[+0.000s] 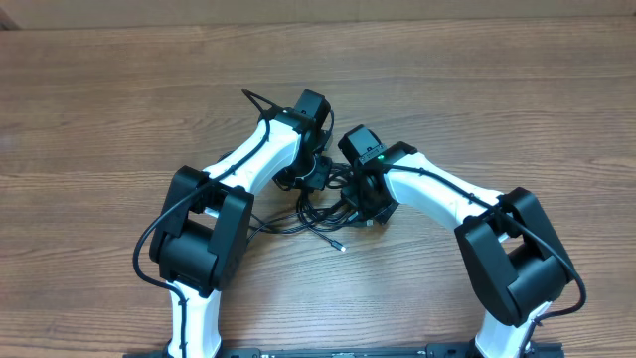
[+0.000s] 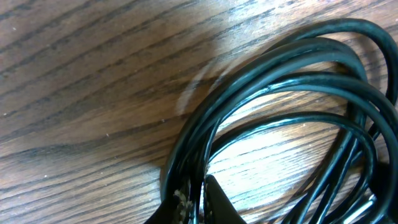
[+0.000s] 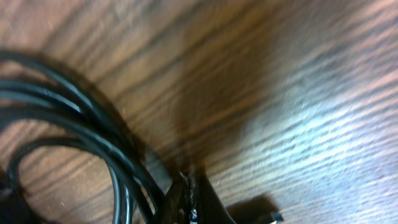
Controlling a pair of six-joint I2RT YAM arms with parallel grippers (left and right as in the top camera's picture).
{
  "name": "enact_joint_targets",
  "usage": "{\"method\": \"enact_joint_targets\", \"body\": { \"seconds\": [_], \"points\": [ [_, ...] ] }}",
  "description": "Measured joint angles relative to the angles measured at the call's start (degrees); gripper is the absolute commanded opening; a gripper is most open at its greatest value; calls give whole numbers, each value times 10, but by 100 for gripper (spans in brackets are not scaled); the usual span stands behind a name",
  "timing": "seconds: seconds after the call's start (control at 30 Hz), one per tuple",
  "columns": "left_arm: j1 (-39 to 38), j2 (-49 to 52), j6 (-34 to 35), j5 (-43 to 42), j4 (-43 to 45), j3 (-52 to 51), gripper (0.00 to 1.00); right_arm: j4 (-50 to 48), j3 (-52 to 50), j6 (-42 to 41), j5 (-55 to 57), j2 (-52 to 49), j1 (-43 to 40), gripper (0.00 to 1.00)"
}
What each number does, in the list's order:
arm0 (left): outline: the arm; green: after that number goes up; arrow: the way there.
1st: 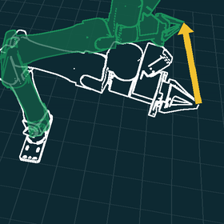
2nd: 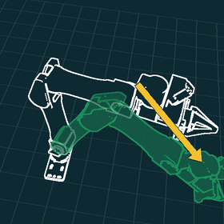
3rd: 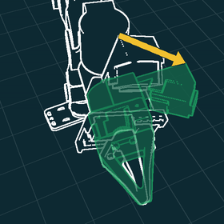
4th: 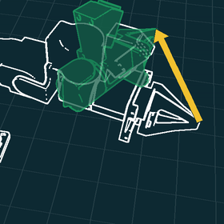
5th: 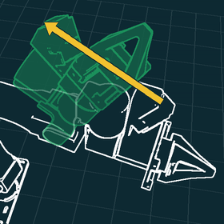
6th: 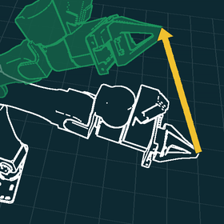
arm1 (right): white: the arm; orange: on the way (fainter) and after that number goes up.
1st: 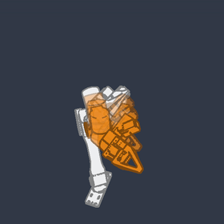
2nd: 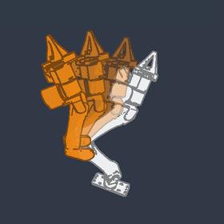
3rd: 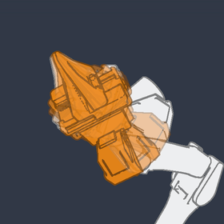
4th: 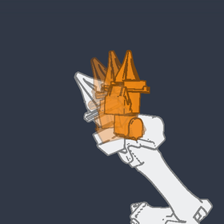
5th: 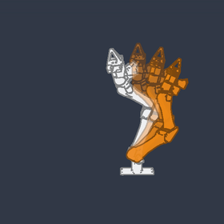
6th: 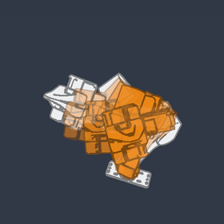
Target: Untangle cables
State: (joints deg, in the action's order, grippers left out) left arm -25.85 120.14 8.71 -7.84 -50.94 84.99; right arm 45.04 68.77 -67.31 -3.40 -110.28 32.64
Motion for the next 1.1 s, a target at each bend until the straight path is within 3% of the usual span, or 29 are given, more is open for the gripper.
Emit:
{"method": "enact_joint_targets", "body": {
  "seconds": [0.47, 0.53, 0.6, 0.87, 1.03, 1.1],
  "points": [
    [0, 0, 0, 0, 0, 0, 11, 82, 0, -1, -51, 0, 80, 15],
    [0, 0, 0, 0, 0, 0, 12, 82, -1, -2, -54, 0, 91, 13],
    [0, 0, 0, 0, 0, 0, 14, 83, -1, -1, -59, 0, 101, 4],
    [0, 0, 0, 0, 0, 0, 16, 169, 16, 99, -68, -4, 49, 4],
    [1, 0, 3, -7, -57, 20, 37, 173, 48, 170, -51, -4, -38, 13],
    [1, 2, 3, -10, -92, 55, 46, 162, 53, 183, -43, -4, -74, 31]
  ]
}}
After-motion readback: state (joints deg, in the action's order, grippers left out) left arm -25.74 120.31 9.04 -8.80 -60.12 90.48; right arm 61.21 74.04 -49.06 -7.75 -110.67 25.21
